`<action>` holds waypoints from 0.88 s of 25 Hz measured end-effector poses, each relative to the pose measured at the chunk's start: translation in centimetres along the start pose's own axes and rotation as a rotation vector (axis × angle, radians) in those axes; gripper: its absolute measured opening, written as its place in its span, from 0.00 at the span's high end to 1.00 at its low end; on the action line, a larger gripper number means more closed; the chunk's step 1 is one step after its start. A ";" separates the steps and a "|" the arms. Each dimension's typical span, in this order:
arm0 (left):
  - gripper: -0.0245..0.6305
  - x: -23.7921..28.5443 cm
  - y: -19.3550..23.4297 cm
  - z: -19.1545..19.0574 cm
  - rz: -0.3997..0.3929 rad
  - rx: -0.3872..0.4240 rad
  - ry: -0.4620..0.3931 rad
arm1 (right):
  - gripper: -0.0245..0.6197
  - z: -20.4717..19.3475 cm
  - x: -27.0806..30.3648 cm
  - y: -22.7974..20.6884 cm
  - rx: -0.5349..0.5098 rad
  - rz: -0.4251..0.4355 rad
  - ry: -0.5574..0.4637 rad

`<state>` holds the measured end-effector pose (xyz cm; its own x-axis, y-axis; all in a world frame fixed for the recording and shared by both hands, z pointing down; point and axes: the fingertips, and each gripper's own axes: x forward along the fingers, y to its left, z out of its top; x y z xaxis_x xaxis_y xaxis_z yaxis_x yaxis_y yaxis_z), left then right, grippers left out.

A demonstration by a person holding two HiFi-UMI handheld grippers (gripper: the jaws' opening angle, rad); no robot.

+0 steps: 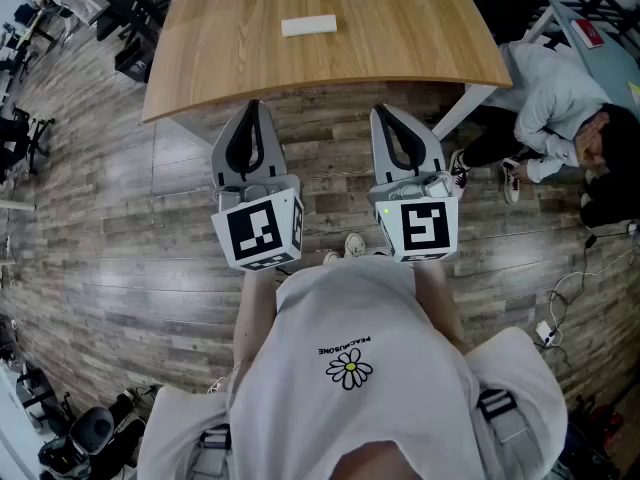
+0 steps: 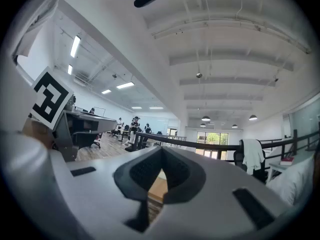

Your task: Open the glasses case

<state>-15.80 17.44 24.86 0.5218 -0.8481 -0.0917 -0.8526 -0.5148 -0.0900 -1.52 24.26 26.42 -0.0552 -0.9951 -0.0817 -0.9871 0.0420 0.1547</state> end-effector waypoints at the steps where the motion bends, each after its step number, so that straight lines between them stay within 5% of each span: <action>1: 0.94 0.1 -0.2 -0.2 -0.004 0.001 0.000 | 0.95 -0.2 0.1 -0.2 -0.014 -0.003 -0.002; 10: 0.94 0.9 -1.6 -1.0 -0.019 -0.005 0.005 | 0.96 -1.2 0.4 -0.9 -0.014 0.029 0.000; 15: 0.94 2.1 -1.6 -0.7 -0.009 -0.053 -0.015 | 0.95 -1.7 0.6 -1.8 0.097 0.079 -0.039; 22: 0.94 2.9 -0.4 0.1 0.033 -0.131 -0.054 | 0.95 -1.6 0.5 -3.2 0.102 0.095 -0.084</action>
<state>-14.00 15.21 24.54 0.4912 -0.8588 -0.1457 -0.8640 -0.5016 0.0440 1.83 23.49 27.51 -0.1572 -0.9754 -0.1544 -0.9867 0.1487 0.0655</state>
